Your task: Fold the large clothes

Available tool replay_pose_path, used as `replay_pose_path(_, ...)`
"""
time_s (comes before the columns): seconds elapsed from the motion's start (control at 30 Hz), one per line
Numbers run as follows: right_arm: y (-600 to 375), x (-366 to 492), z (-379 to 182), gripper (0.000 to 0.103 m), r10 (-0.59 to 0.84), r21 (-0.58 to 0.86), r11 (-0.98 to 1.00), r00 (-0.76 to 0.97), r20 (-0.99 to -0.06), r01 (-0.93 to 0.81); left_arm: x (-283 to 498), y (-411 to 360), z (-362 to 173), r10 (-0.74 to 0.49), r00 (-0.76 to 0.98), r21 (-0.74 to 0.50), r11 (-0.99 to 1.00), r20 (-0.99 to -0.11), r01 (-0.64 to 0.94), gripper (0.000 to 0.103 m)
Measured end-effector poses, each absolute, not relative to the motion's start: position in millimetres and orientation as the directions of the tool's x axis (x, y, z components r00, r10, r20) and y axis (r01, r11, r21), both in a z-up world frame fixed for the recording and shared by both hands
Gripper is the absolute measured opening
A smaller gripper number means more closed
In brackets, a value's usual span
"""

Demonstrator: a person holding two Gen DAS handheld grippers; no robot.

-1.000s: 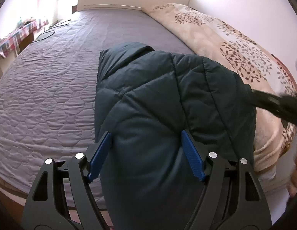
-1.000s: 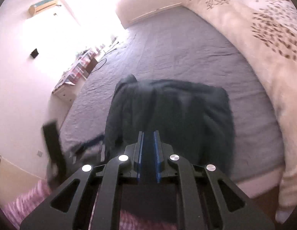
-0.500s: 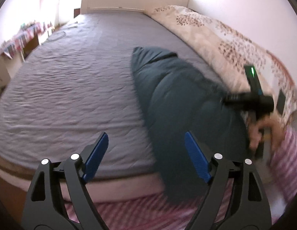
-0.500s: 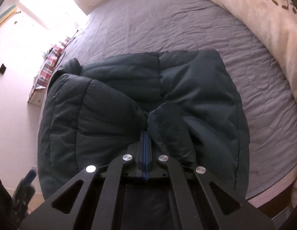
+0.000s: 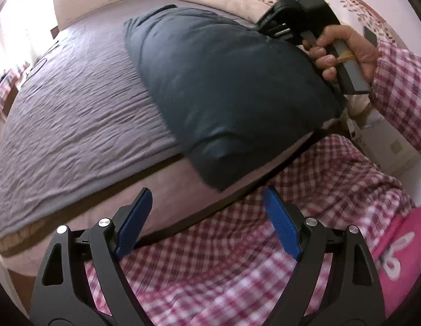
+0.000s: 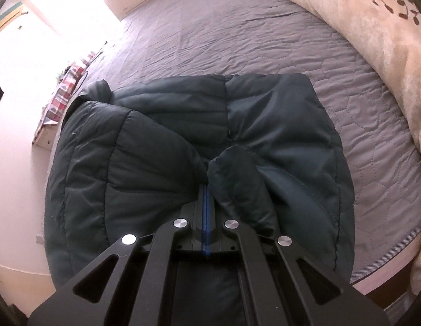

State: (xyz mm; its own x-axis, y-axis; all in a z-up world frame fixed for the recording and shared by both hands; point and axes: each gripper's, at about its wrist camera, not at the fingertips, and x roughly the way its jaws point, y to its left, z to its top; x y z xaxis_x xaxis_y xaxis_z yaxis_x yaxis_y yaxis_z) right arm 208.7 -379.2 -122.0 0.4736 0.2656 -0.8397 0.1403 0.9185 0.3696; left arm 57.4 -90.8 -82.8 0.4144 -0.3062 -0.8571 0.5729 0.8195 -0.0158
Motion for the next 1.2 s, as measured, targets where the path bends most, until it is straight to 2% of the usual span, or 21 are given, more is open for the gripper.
replay_pose_path(0.1, -377.8, 209.2, -121.4, 0.0, 0.264, 0.371, 0.917, 0.474, -0.84, 0.145, 78.1, -89.1, -88.6, -0.235, 0.457, 0.003, 0.887, -0.858, 0.462, 0.083)
replay_pose_path(0.2, -377.0, 209.3, -121.1, 0.0, 0.266, 0.369, 0.919, 0.473, -0.84, 0.138, 89.3, -62.8, -93.5, -0.217, 0.441, -0.062, 0.938, -0.871, 0.341, 0.083)
replay_pose_path(0.23, -377.1, 209.0, -121.1, 0.0, 0.268, 0.37, 0.919, 0.473, -0.84, 0.135, 88.8, -57.3, -93.8, -0.192, 0.446, -0.049, 0.949, -0.874, 0.313, 0.083)
replay_pose_path(0.5, -381.2, 209.0, -125.7, 0.0, 0.298, 0.4, 0.907, 0.472, -0.83, 0.131, 85.4, -36.9, -84.8, -0.116, 0.493, -0.009, 0.977, -0.862, 0.215, 0.083)
replay_pose_path(0.77, -382.7, 207.1, -125.8, 0.0, 0.299, 0.413, 0.899, 0.486, -0.821, 0.144, 83.6, -29.3, -86.6, -0.165, 0.463, -0.064, 0.972, -0.871, 0.225, 0.082)
replay_pose_path(1.03, -379.9, 188.5, -107.5, 0.0, 0.287, 0.4, 0.908, 0.509, -0.812, 0.126, 74.5, -9.6, -60.4, -0.27, 0.519, -0.162, 0.956, -0.811, 0.244, 0.082)
replay_pose_path(1.1, -380.2, 180.9, -100.4, 0.003, 0.29, 0.4, 0.91, 0.518, -0.805, 0.113, 74.7, -9.1, -53.4, -0.291, 0.53, -0.175, 0.95, -0.797, 0.258, 0.082)
replay_pose_path(1.2, -382.9, 166.3, -90.5, 0.018, 0.308, 0.415, 0.906, 0.536, -0.786, 0.088, 79.4, -11.6, -47.0, -0.323, 0.524, -0.206, 0.941, -0.788, 0.27, 0.084)
